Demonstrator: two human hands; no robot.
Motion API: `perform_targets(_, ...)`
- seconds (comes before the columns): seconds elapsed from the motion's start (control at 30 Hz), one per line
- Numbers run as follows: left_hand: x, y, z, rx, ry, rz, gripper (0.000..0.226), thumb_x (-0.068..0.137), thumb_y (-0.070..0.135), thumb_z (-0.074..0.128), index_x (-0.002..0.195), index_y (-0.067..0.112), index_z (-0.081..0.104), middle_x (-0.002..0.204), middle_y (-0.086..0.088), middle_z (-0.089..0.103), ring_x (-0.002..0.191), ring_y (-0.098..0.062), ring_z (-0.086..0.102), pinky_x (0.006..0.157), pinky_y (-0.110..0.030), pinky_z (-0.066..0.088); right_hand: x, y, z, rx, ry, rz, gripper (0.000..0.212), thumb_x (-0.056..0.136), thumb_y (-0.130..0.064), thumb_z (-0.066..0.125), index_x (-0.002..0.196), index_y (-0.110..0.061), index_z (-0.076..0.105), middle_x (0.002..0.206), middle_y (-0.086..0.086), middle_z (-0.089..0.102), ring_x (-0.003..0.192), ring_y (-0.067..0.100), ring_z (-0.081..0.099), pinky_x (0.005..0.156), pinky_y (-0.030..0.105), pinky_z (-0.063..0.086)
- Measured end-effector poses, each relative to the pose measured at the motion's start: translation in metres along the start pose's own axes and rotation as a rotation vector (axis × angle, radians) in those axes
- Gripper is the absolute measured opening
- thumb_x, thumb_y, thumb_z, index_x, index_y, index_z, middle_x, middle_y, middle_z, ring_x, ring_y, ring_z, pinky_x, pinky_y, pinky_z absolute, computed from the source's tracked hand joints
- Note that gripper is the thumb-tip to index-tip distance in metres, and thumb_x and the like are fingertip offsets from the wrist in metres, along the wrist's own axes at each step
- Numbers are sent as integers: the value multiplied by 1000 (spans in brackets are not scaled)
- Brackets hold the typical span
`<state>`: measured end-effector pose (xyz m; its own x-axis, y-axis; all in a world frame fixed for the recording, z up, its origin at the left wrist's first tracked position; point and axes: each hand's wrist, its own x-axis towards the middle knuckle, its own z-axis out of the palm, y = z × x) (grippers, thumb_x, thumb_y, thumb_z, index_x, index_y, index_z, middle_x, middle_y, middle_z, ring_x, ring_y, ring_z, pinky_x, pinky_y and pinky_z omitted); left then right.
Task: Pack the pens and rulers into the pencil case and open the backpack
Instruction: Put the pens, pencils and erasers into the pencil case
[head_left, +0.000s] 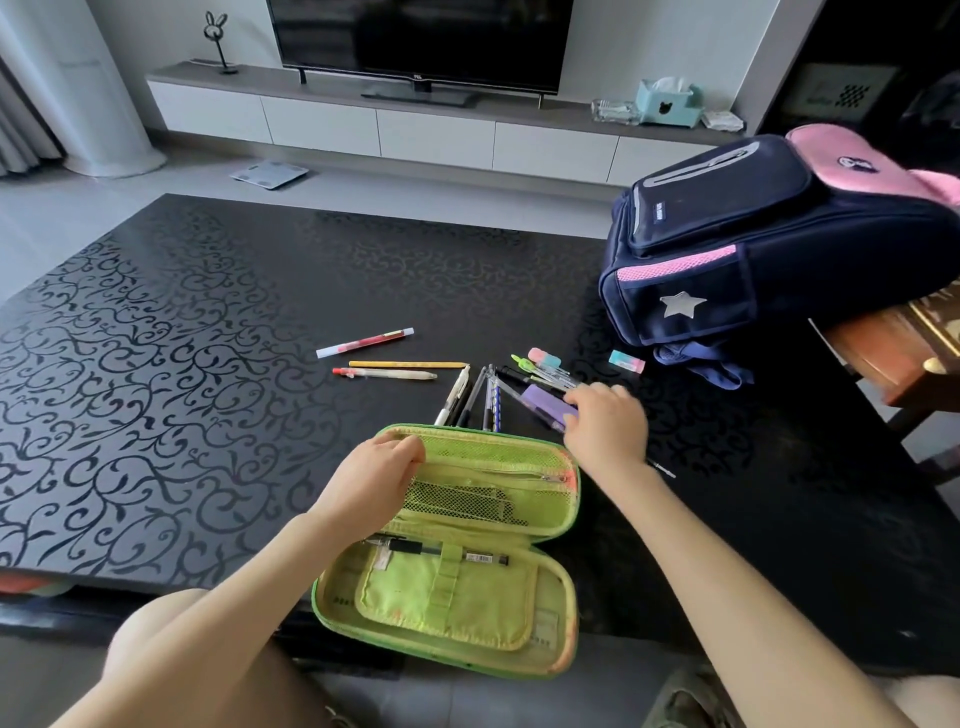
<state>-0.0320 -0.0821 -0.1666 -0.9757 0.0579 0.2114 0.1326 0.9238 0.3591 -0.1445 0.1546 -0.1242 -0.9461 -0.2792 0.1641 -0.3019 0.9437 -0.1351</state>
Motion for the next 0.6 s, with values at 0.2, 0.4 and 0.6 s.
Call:
perform_targets(0.2,15,2,-6,74,-21,-17,13,90,15,54,84,11,65,76,-4,66,69,-26,61,57,-31,46,-3,41,22,-156,-153,2,35,91,-33,56,122,-17,53,120,4,60,110,25,53,88,34,39)
perform_targets(0.4,39,6,1,463,-327,192,17,93,19,52,110,15,56,111,1,54,104,-18,48,79,-31,50,-24,47,13,210,32,56,30,90,-20,59,117,-8,61,106,9,65,96,28,55,82,34,41)
perform_targets(0.6,44,19,6,728,-498,341,25,93,0,40,114,4,53,117,-11,54,104,-28,49,85,-35,48,-59,32,-11,453,-23,-132,29,85,-17,65,114,-13,65,98,-2,64,90,17,53,79,28,42)
